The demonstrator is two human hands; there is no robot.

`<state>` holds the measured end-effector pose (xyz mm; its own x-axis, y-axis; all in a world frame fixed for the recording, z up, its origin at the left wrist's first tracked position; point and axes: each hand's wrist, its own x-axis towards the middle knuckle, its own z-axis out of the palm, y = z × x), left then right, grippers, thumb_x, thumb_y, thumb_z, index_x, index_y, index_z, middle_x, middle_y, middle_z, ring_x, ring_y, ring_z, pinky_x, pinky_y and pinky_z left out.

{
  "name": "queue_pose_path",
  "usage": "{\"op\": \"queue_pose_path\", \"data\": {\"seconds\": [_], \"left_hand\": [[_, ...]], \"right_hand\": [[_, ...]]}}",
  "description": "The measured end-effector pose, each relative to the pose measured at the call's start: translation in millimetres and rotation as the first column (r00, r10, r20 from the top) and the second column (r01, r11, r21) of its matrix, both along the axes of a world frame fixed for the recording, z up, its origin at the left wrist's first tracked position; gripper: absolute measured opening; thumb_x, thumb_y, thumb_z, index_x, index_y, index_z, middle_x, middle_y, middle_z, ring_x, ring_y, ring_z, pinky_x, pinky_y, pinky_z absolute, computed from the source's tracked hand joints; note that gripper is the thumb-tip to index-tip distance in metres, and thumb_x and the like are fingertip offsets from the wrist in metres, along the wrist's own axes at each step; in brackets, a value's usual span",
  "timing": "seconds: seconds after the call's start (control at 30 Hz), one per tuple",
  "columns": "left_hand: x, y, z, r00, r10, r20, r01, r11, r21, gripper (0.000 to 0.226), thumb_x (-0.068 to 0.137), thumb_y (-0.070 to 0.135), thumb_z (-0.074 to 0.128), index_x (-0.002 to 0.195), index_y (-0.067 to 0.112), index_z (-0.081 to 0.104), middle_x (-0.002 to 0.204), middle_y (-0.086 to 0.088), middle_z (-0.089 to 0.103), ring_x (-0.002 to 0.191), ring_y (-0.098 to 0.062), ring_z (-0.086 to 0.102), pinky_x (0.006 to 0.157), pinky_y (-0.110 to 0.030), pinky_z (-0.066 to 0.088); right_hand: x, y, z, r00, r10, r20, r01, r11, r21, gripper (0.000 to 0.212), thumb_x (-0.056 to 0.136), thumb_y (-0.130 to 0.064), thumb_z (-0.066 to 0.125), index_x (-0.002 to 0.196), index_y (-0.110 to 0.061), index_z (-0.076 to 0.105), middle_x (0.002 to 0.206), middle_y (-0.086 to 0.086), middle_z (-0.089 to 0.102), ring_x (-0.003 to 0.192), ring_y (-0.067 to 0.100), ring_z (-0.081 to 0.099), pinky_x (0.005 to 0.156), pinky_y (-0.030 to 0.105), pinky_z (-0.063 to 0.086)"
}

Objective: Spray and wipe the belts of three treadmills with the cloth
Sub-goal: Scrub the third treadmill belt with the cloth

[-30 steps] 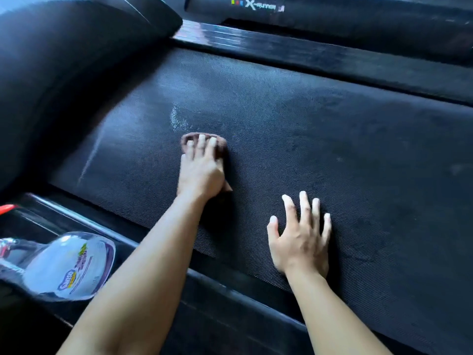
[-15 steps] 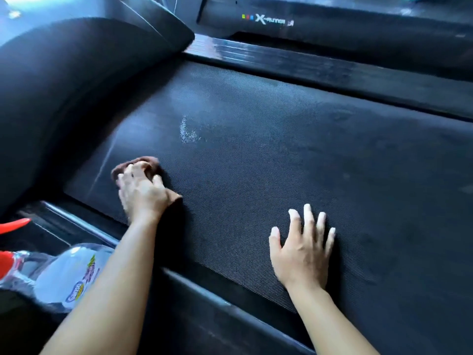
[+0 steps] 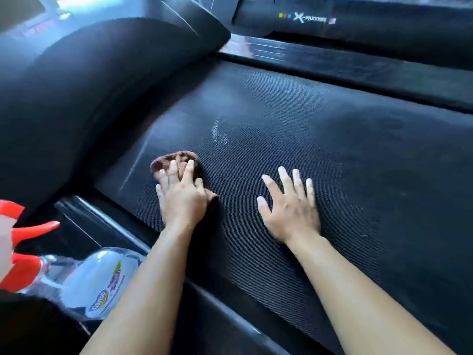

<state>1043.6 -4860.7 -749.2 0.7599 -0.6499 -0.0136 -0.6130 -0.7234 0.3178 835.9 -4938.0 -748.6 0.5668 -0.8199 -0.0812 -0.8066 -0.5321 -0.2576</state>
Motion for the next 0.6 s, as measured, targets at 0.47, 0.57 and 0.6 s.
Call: {"op": "queue_pose_path", "data": {"seconds": [0.47,0.57,0.6], "left_hand": [[114,-62,18,0.775,0.628,-0.075,-0.625,0.778,0.055,0.094,0.083,0.053,0.07,0.156,0.018,0.021,0.166,-0.015,0.004,0.151,-0.042,-0.002,0.12,-0.058,0.001],[133,-88,12,0.874,0.486,-0.01,-0.485,0.872,0.064,0.085,0.085,0.05,0.066,0.154,0.022,0.026,0.165,-0.01,0.012,0.152,-0.037,0.005,0.121,-0.054,0.008],[133,-98,10,0.922,0.387,0.006,-0.386,0.92,0.062,0.085,0.083,0.05,0.067,0.153,0.023,0.028,0.164,-0.009,0.016,0.151,-0.036,0.008,0.121,-0.053,0.01]], "right_hand": [[8,2,-12,0.999,-0.034,0.039,0.036,0.998,-0.048,0.062,0.091,-0.055,0.021,0.15,-0.038,0.029,0.164,0.005,0.016,0.152,0.028,0.008,0.123,0.049,0.0],[10,2,-13,0.999,-0.03,0.038,0.031,0.998,-0.046,0.06,0.092,-0.055,0.023,0.149,-0.038,0.028,0.164,0.005,0.016,0.152,0.028,0.007,0.123,0.049,-0.001],[10,2,-14,0.999,-0.031,0.039,0.033,0.998,-0.044,0.06,0.092,-0.055,0.023,0.149,-0.038,0.027,0.164,0.005,0.015,0.152,0.028,0.006,0.123,0.049,-0.001]]}}
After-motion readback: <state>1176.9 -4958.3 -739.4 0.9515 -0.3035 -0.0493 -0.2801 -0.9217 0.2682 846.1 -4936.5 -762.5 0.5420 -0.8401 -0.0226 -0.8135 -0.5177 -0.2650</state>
